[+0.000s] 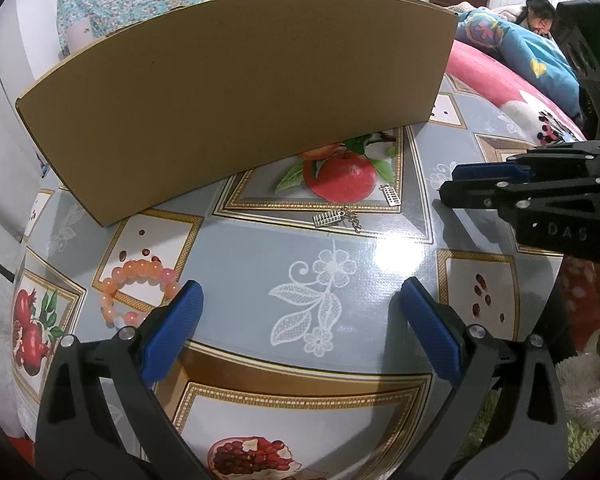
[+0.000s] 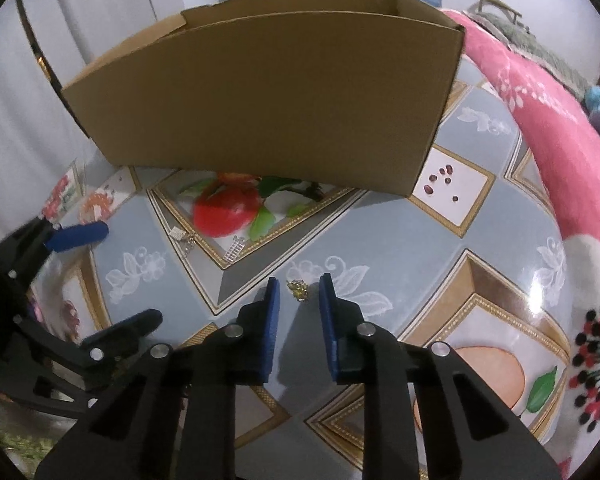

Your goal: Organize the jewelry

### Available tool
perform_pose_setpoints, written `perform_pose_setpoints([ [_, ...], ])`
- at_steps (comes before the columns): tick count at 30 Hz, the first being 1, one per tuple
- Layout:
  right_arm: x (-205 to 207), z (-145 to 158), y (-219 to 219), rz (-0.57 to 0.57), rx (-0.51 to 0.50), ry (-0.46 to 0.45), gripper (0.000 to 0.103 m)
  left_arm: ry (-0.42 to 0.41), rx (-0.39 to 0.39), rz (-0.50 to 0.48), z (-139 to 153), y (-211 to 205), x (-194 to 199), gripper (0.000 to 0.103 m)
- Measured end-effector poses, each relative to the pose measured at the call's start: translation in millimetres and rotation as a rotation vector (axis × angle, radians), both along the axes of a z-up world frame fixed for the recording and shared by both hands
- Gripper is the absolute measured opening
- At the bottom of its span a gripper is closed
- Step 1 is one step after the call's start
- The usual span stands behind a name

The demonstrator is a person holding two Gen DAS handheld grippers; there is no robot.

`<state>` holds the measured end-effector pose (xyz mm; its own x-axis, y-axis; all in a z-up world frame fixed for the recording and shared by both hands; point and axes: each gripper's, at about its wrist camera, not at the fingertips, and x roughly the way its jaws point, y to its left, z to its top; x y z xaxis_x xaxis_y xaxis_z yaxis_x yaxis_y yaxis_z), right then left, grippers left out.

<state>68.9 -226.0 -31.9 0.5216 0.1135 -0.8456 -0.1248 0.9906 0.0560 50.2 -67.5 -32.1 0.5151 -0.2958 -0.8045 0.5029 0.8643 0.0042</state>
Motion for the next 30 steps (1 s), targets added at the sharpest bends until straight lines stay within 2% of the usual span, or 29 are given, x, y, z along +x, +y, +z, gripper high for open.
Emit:
perform_pose_setpoints([
  [2, 1, 0, 4, 0.016, -0.032, -0.006, 0.012, 0.0, 0.001, 0.001, 1, -4, -1, 0.096],
  [3, 1, 0, 5, 0.02, -0.035, -0.004, 0.005, -0.001, 0.0, 0.001, 0, -3, -1, 0.096],
  [5, 1, 2, 6, 0.024, -0.04, -0.005, 0.004, 0.0, 0.0, 0.001, 1, -4, 0, 0.096],
  [9, -1, 11, 0, 0.008, 0.013, -0.028, 0.003, 0.0, 0.0, -0.002, 0, -4, 0, 0.096],
  [15, 2, 28, -30, -0.072, 0.218, -0.052, 0.003, -0.001, -0.001, -0.003, 0, -4, 1, 0.096],
  [19, -1, 35, -42, -0.104, 0.314, -0.075, 0.003, -0.003, -0.002, -0.007, 2, -6, 0, 0.096],
  [24, -1, 34, -42, -0.106, 0.309, -0.074, 0.003, -0.002, -0.003, -0.011, 2, -7, 2, 0.096],
  [28, 3, 19, -43, -0.113, 0.338, -0.007, 0.005, -0.004, -0.004, -0.013, 2, -9, 2, 0.096],
  [30, 2, 13, -43, -0.121, 0.332, 0.015, 0.01, -0.005, -0.003, -0.012, 2, -10, 2, 0.096],
])
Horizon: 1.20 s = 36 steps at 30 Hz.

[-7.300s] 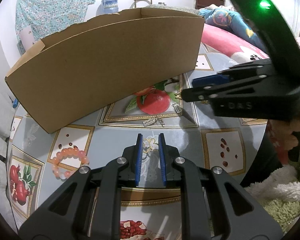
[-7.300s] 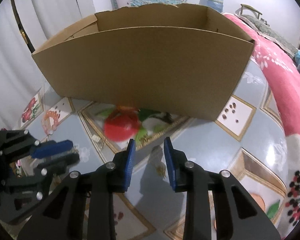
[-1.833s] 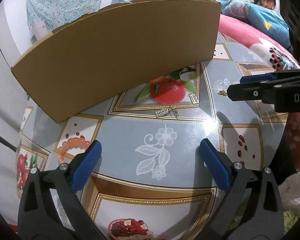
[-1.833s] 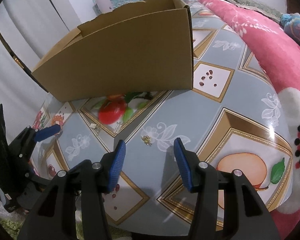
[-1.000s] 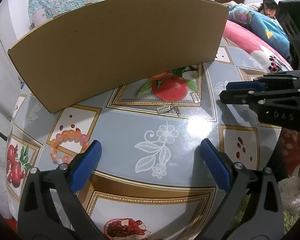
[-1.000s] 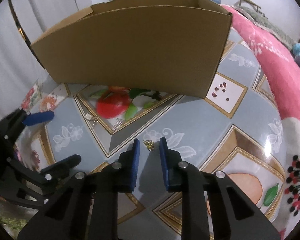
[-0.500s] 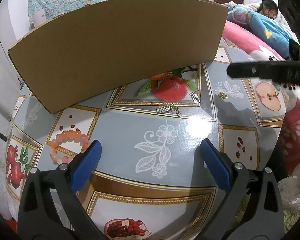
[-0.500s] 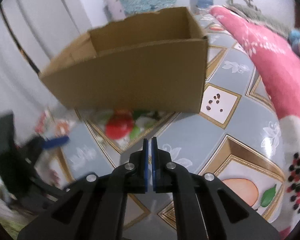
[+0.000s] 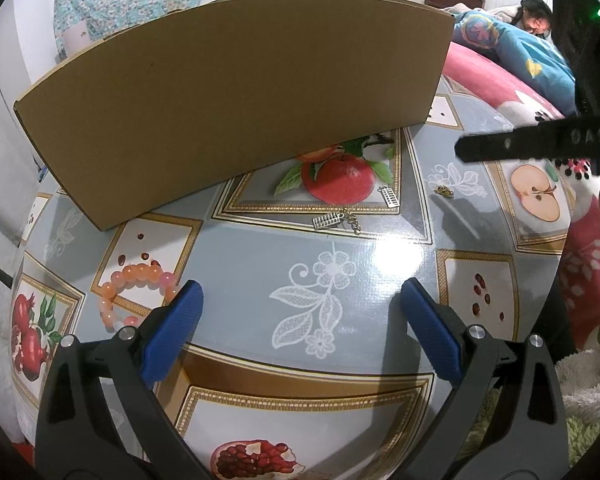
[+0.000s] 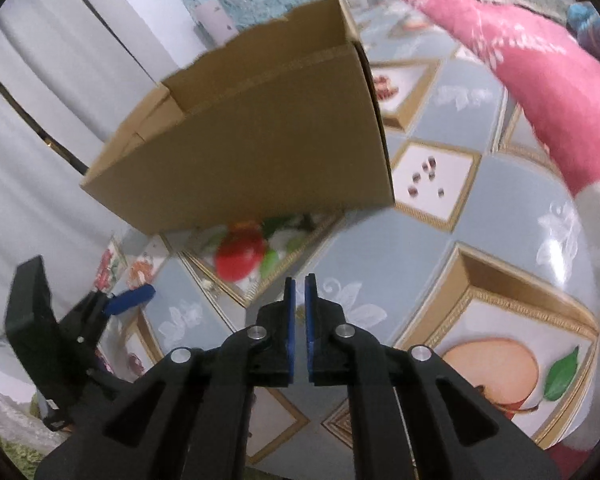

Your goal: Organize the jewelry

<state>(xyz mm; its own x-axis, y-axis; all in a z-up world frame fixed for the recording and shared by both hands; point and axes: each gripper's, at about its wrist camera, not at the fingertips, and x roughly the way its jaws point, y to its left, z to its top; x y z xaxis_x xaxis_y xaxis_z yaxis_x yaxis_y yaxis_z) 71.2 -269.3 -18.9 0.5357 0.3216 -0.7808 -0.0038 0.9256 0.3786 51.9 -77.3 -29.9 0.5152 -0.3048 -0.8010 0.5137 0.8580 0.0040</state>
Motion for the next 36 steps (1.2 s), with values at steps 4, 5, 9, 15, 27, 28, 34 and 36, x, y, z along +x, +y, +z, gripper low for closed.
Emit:
perform_pose_setpoints([
  [4, -7, -5, 6, 0.019, -0.055, 0.017, 0.026, -0.008, 0.009, 0.009, 2, -1, 1, 0.096],
  [5, -9, -5, 8, 0.024, -0.071, 0.016, 0.029, -0.011, 0.009, 0.007, 2, -1, 2, 0.096],
  [9, -13, -8, 15, 0.04, -0.122, 0.018, 0.035, -0.046, 0.005, 0.004, 7, -5, 3, 0.095],
  [15, -14, -12, 18, 0.039, -0.147, 0.009, 0.035, -0.08, -0.019, -0.02, 15, -12, 11, 0.087],
  [27, -14, -12, 18, 0.028, -0.133, -0.027, 0.035, -0.064, 0.033, -0.107, 10, -25, 22, 0.039],
  [28, -14, -12, 18, 0.028, -0.132, -0.029, 0.035, -0.065, 0.045, -0.115, 10, -26, 22, 0.038],
  [34, -13, -12, 17, 0.029, -0.116, -0.034, 0.035, -0.049, 0.078, -0.162, 8, -35, 26, 0.035],
  [36, -13, -12, 17, 0.028, -0.111, -0.036, 0.035, -0.026, 0.062, -0.17, 9, -37, 28, 0.028],
])
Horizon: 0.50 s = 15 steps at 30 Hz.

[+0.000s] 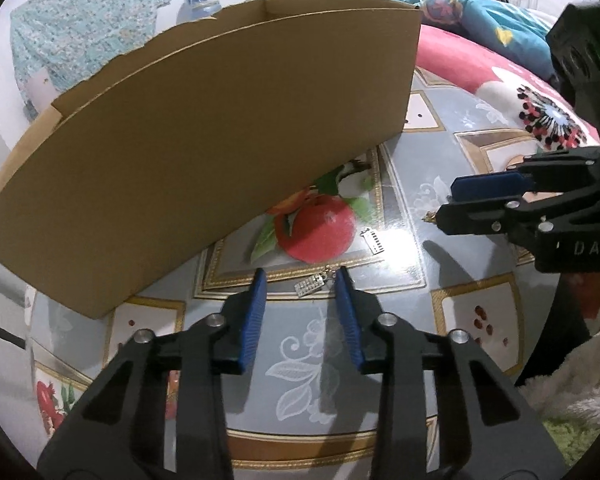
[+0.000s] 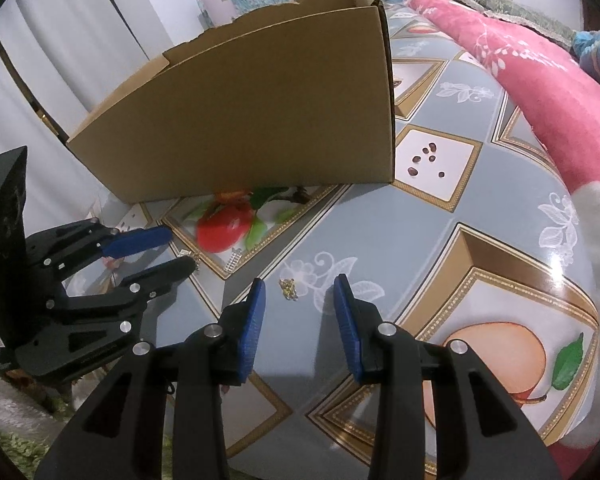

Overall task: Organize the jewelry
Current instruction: 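Close the left tool on the silver spring charm while right tool reaches the gold charm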

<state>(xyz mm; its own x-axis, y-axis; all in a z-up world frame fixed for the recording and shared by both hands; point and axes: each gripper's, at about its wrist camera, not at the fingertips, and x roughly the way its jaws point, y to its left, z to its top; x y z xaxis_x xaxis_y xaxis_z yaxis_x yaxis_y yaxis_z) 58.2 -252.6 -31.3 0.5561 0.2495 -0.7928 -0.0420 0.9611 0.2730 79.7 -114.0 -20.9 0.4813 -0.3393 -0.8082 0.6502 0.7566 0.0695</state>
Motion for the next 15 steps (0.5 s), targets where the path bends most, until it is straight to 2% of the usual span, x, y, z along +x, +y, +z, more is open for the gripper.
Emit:
perform_pose_setpoints([
  [2, 0, 0, 0, -0.002, 0.005, -0.001, 0.035, 0.022, -0.011, -0.006, 1, -2, 1, 0.019],
  [4, 0, -1, -1, -0.002, 0.009, -0.003, 0.035, 0.038, -0.015, -0.018, 1, -4, 2, 0.014],
  [9, -1, -1, -1, -0.007, 0.019, -0.007, 0.035, 0.054, -0.016, -0.023, 0, -7, 6, 0.011],
  [15, -3, -1, -4, -0.011, 0.024, -0.01, 0.035, 0.035, 0.012, -0.053, 0, -13, 1, 0.005],
])
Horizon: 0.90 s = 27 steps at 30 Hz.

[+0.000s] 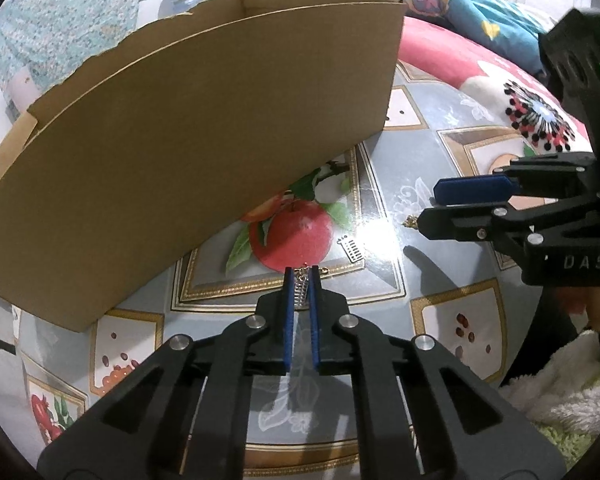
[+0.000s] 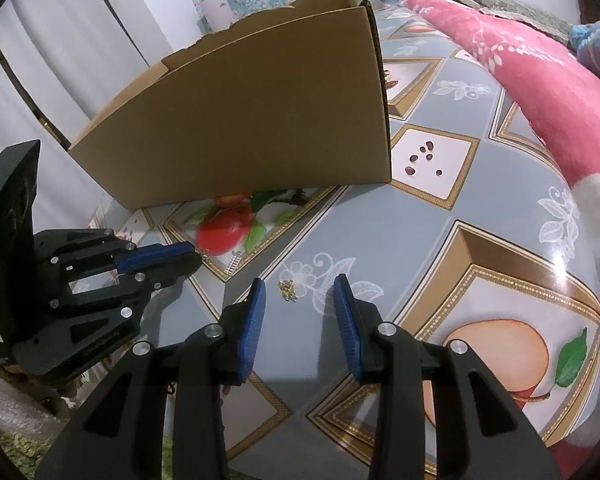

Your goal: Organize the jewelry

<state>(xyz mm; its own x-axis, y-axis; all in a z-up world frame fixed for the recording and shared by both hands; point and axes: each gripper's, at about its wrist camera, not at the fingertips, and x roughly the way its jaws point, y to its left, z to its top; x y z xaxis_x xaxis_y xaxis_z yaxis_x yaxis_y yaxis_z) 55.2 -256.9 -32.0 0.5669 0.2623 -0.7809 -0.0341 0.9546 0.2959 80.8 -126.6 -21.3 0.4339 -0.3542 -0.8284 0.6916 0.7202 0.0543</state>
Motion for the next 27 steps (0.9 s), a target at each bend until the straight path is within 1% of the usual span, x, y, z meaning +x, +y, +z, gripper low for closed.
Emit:
perform_pose_setpoints([
  [1, 0, 0, 0, -0.002, -0.001, 0.001, 0.035, 0.004, -0.003, -0.003, 0, 0, -1, 0.003],
  [6, -3, 3, -2, -0.001, 0.0, 0.003, 0.035, 0.006, -0.019, 0.019, 0, 0, -3, 0.003],
  [8, -4, 6, -1, 0.005, 0.001, -0.004, 0.035, 0.012, -0.033, 0.032, 0, 4, -4, 0.001],
  [12, -6, 9, 1, 0.02, -0.013, -0.009, 0.035, 0.021, -0.065, 0.068, 1, 16, -5, 0.0],
  [17, -3, 10, 8, 0.036, -0.028, -0.001, 0.035, 0.005, -0.107, 0.103, 10, 30, -7, 0.0],
  [21, 2, 14, 17, 0.057, -0.036, -0.011, 0.035, -0.015, -0.124, 0.131, 16, 39, -7, 0.0],
  [27, 11, 14, 34, 0.092, -0.06, -0.014, 0.035, -0.006, -0.138, 0.182, 12, 54, -2, 0.0],
])
